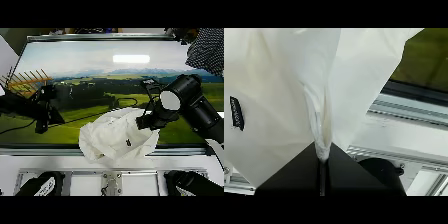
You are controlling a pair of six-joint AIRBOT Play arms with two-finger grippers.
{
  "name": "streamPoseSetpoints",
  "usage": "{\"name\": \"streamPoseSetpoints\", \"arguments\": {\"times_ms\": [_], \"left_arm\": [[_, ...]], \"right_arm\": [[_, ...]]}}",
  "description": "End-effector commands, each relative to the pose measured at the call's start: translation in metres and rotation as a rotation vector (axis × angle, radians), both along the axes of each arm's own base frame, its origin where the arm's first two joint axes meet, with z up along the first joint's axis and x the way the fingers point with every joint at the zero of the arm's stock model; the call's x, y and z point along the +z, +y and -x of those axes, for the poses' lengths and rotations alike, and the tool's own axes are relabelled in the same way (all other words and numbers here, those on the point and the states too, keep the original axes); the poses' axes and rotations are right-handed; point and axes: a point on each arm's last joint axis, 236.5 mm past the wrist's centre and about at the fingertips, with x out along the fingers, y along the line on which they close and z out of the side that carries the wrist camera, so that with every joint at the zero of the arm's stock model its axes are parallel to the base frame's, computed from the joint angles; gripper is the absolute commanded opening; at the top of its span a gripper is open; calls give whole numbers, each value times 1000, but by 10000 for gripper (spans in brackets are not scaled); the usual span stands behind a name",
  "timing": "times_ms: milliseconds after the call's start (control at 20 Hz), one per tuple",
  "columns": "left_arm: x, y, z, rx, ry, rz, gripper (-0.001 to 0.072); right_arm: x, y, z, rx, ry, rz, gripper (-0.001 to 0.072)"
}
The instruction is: Fold the clothes and pants, and hang the long-sleeved shirts on hangers.
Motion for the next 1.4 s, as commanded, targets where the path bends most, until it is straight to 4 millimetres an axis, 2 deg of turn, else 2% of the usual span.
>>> {"name": "streamPoseSetpoints", "arguments": {"times_ms": [0, 150, 350, 550, 650, 900, 1150, 1350], "left_arm": [[-21, 8, 25, 4, 35, 15, 5], [-39, -1, 47, -41, 77, 26, 5], [-63, -29, 63, -136, 95, 22, 5], [-77, -52, 49, -166, 1, 8, 5], [-83, -61, 47, -185, 10, 9, 5], [-87, -95, 27, -142, 28, 150, 4], [-100, -100, 28, -167, 73, 165, 4], [-104, -100, 27, -162, 84, 164, 5]], "right_arm": [[0, 6, 5, 14, 22, -25, 16], [2, 2, 3, -2, 19, -30, 16], [15, -1, -1, -16, -1, -41, 16], [31, 1, -5, -4, -38, -68, 16], [36, 2, -7, -3, -50, -78, 15], [45, 4, -10, 4, -77, -94, 15], [53, 12, -18, 7, -95, -116, 15], [58, 36, -20, 37, -63, -187, 15]]}}
